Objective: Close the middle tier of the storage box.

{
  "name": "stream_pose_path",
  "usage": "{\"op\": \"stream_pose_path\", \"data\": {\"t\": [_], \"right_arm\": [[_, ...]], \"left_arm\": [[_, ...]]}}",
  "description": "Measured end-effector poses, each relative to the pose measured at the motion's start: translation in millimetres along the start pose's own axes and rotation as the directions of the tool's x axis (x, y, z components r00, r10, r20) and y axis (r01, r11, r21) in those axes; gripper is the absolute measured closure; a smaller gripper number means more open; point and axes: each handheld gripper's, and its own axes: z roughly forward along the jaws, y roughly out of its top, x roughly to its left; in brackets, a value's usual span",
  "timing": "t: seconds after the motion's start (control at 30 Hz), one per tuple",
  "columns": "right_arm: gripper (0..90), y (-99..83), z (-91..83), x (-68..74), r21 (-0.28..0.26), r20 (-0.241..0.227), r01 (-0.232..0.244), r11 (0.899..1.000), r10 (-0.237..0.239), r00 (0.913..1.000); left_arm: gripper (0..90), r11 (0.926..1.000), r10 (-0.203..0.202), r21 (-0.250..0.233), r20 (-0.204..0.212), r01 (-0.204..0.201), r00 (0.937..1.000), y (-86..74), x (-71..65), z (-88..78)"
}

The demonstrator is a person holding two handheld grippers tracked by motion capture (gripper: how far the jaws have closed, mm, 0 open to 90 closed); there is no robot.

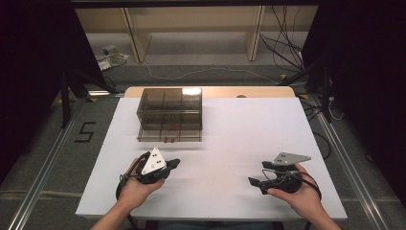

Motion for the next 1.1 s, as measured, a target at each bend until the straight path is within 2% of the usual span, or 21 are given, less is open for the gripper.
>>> {"op": "stream_pose_path", "data": {"t": [0.1,0.23,0.33,0.4,0.53,0.6,0.63,0.77,0.87,1.1], "right_arm": [[16.8,-0.3,-0.5,-0.2,-0.001,0.001,-0.006,1.000,0.006,1.0000],[16.7,0.1,-0.7,0.9,-0.005,-0.001,-0.003,1.000,0.003,1.0000],[16.7,0.3,-1.2,1.1,-0.003,0.003,-0.002,1.000,0.002,1.0000],[16.7,0.6,-1.2,1.5,-0.003,0.008,0.000,1.000,0.000,1.0000],[16.7,1.5,-1.1,3.6,-0.007,0.011,0.004,1.000,-0.004,0.9999],[16.7,1.6,-0.9,4.5,-0.006,0.012,0.004,1.000,-0.004,0.9999],[16.7,1.3,-0.6,4.5,-0.004,0.010,0.007,1.000,-0.007,0.9999],[16.7,0.3,0.2,3.5,0.001,0.006,0.001,1.000,-0.001,1.0000],[16.7,0.1,-0.2,2.1,-0.002,0.006,-0.001,1.000,0.001,1.0000],[16.7,0.1,-0.5,2.7,-0.003,0.007,0.000,1.000,0.000,1.0000]], "left_arm": [[89.5,0.9999,0.011,-0.003,-0.023,-0.011,0.9997,-1.8,4.2,0.8],[89.5,0.9998,-0.006,0.019,-0.056,0.007,0.9984,-6.7,12.4,1.1],[89.6,0.9985,0.018,0.053,-0.084,-0.014,0.9963,-8.7,21.0,3.1],[89.6,0.9973,0.016,0.073,-0.109,-0.008,0.9939,-10.6,29.3,5.0],[89.6,0.9934,-0.012,0.111,-0.159,0.030,0.9872,-17.5,43.5,10.5],[89.7,0.9916,-0.009,0.126,-0.160,0.030,0.9870,-19.7,48.7,14.3],[89.7,0.9903,-0.001,0.137,-0.175,0.026,0.9845,-20.3,51.4,16.7],[89.7,0.9876,-0.012,0.150,-0.222,0.046,0.9750,-21.4,64.0,25.1],[89.7,0.9849,-0.025,0.161,-0.229,0.064,0.9730,-24.7,70.1,30.6],[89.7,0.9831,-0.014,0.174,-0.231,0.056,0.9727,-25.8,70.6,33.1]]}}
